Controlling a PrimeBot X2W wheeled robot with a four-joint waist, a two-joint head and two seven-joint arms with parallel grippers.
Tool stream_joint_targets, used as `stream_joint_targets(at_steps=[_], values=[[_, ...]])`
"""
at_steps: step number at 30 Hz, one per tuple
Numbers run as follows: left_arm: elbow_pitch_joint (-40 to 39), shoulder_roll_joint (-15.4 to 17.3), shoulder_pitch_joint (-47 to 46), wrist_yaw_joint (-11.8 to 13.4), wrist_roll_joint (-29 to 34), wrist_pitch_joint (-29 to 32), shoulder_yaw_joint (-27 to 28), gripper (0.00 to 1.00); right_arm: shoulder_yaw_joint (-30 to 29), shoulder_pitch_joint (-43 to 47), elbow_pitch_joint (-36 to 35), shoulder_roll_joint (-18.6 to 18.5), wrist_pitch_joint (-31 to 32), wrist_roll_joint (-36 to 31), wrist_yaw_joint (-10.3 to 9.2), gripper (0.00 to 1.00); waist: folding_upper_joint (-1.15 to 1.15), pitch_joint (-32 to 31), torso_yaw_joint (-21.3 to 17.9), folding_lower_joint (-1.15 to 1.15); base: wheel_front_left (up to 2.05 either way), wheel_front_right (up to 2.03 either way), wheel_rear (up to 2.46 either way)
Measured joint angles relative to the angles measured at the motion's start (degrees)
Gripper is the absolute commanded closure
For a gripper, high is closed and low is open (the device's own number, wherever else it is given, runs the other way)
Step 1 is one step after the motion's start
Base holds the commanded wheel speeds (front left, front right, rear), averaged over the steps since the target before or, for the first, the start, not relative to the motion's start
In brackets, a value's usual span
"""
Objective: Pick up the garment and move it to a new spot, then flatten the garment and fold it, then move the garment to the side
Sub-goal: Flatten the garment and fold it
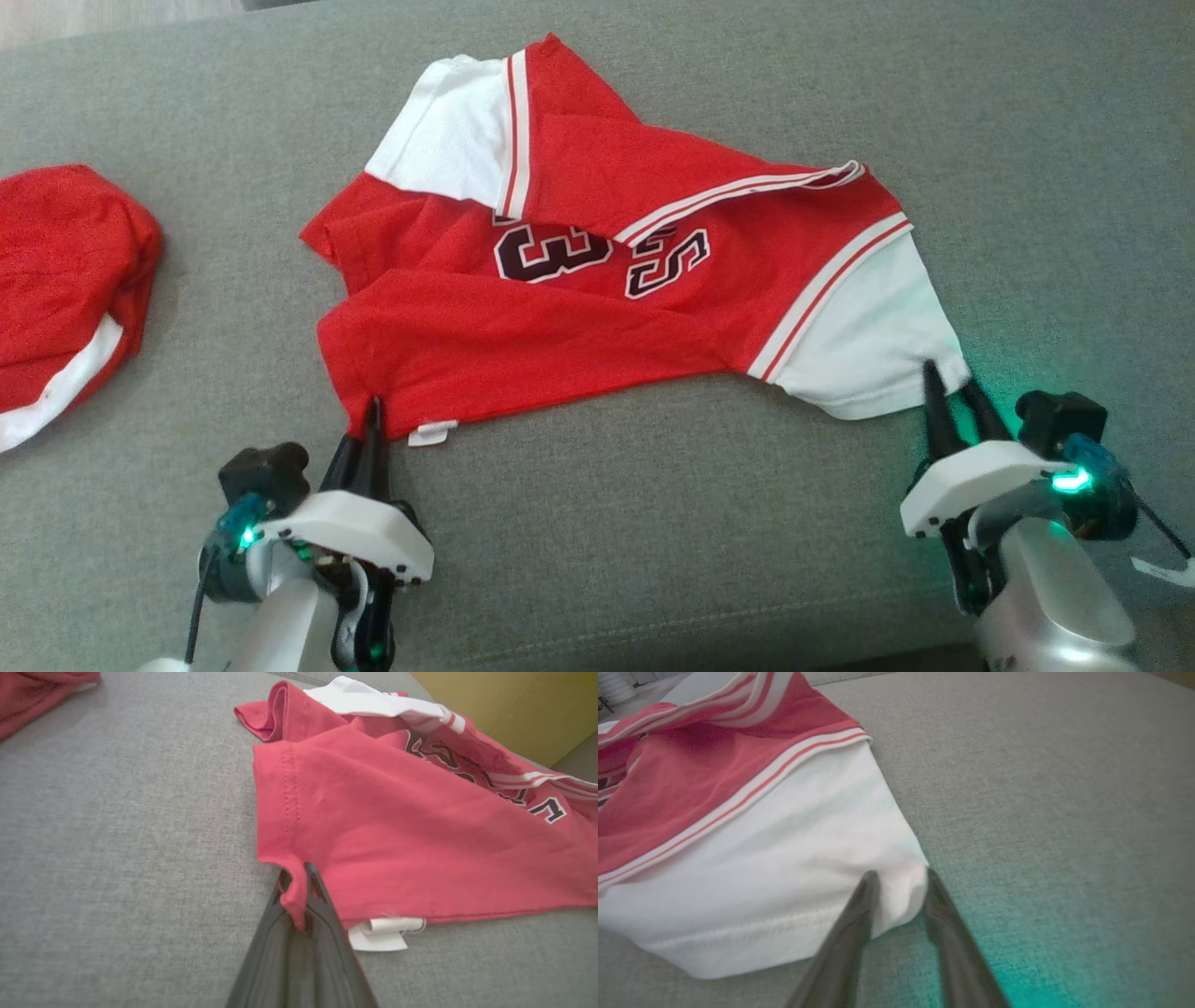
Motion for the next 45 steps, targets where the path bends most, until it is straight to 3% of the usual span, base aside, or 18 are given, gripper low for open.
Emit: stream_joint_targets(at_steps=[7,14,19,26,33,41,45], values=[[-3.6,0.0,0.1,-0.8,0.1,0.0,0.3,1.00,2.5,-0.8,0.1,0.0,-1.3,5.8,0.00,1.00,0.00,-1.9,0.1,0.00,0.00,0.00,0.00],[-12.1,0.0,-1.8,-3.0,3.6,0.0,4.1,1.00,4.0,-3.5,-13.5,-0.1,-2.3,9.8,0.00,1.00,0.00,-6.2,-0.2,0.00,0.00,0.00,0.00],[-15.7,2.3,-9.8,-4.7,6.2,0.0,6.8,1.00,5.2,-9.4,-22.3,-2.5,-2.2,12.7,0.00,1.00,0.00,-9.8,-0.5,0.00,0.00,0.00,0.00],[-17.8,7.4,-23.6,-5.8,7.9,1.0,7.7,1.00,5.2,-19.2,-31.9,-5.7,3.7,17.6,0.00,1.00,0.00,-13.8,-0.7,0.00,0.00,0.00,0.00],[-20.6,9.4,-32.6,-5.8,7.7,5.3,8.7,1.00,3.8,-26.4,-39.2,-6.8,10.6,19.6,0.00,1.00,0.00,-13.1,-0.5,0.00,0.00,0.00,0.00],[-17.3,9.7,-36.4,-5.7,7.7,11.2,7.2,1.00,0.5,-31.2,-35.3,-6.2,14.0,18.2,0.00,1.00,0.00,-6.7,-0.2,0.00,0.00,0.00,0.00],[-10.2,9.7,-40.9,-5.2,9.8,10.5,5.4,1.00,-0.3,-37.3,-27.3,-5.5,11.8,14.8,0.00,1.00,0.00,-1.7,0.0,0.00,0.00,0.00,0.00]])
